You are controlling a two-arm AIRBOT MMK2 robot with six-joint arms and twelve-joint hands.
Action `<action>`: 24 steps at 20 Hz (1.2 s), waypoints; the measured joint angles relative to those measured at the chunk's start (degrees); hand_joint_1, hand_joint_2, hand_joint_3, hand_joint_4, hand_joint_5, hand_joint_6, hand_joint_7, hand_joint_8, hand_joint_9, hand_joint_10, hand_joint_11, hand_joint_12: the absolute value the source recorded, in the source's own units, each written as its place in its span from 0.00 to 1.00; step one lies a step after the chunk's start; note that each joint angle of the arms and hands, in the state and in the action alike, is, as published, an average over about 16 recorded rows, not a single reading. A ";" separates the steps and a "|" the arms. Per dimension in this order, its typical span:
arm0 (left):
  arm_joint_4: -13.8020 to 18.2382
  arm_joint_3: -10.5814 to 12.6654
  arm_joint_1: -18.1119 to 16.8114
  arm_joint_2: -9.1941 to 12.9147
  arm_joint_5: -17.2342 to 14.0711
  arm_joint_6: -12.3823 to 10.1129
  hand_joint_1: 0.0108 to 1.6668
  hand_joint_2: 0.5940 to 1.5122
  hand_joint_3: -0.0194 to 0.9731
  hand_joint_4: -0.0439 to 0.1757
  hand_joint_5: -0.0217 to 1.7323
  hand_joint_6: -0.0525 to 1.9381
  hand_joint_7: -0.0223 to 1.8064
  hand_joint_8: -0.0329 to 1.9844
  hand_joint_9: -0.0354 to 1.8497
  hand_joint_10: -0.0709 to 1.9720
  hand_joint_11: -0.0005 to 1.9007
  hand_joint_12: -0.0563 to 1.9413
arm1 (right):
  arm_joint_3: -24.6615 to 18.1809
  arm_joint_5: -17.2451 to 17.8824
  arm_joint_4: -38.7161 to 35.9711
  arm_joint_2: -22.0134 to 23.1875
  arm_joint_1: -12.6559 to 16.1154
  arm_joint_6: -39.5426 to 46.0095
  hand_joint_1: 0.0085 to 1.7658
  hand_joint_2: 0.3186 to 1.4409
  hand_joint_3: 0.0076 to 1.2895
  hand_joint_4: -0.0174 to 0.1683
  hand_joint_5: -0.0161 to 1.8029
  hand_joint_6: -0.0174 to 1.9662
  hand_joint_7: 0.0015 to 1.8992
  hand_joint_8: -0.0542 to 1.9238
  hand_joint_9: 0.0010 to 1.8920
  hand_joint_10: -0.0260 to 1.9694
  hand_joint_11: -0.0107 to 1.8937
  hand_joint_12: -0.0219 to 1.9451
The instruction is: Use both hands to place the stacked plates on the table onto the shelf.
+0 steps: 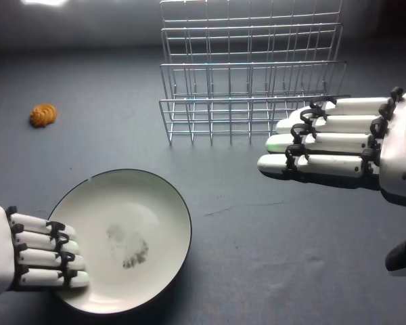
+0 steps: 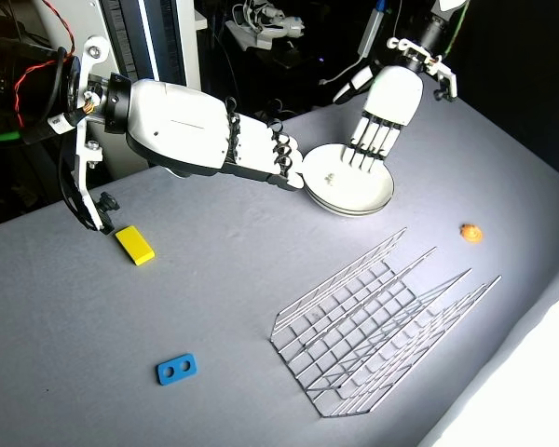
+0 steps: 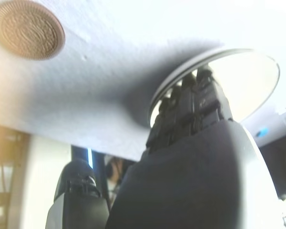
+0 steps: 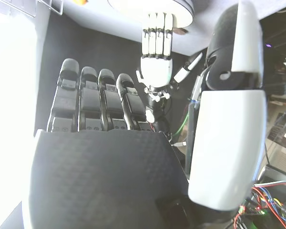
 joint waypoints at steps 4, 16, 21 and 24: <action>-1.11 -1.88 0.03 0.00 1.36 -0.54 0.00 0.48 0.02 0.15 0.01 0.01 0.01 0.01 0.03 0.04 0.01 0.03 | -0.01 0.34 -0.01 0.00 -0.27 -0.24 0.61 0.44 0.01 0.12 0.02 0.02 0.01 0.03 0.01 0.02 0.01 0.14; -4.43 -3.99 -0.20 -0.22 3.32 -0.86 0.00 0.49 0.02 0.18 0.02 0.01 0.01 0.02 0.03 0.04 0.01 0.03 | -0.04 1.12 0.78 -0.26 -0.59 -2.74 0.59 0.46 0.01 0.13 0.02 0.02 0.01 0.03 0.01 0.02 0.01 0.14; -4.45 -2.98 -0.51 0.04 2.90 -0.86 0.00 0.50 0.02 0.20 0.02 0.02 0.01 0.02 0.03 0.04 0.01 0.03 | -0.04 1.36 2.27 -0.77 -0.62 -5.77 0.59 0.46 0.01 0.13 0.02 0.02 0.01 0.03 0.01 0.02 0.01 0.15; -4.59 -2.26 -1.01 0.27 3.05 -0.85 0.00 0.50 0.02 0.21 0.02 0.02 0.02 0.02 0.03 0.04 0.01 0.03 | -0.04 1.48 3.19 -1.08 -0.72 -7.56 0.59 0.46 0.01 0.12 0.02 0.02 0.01 0.03 0.01 0.02 0.01 0.14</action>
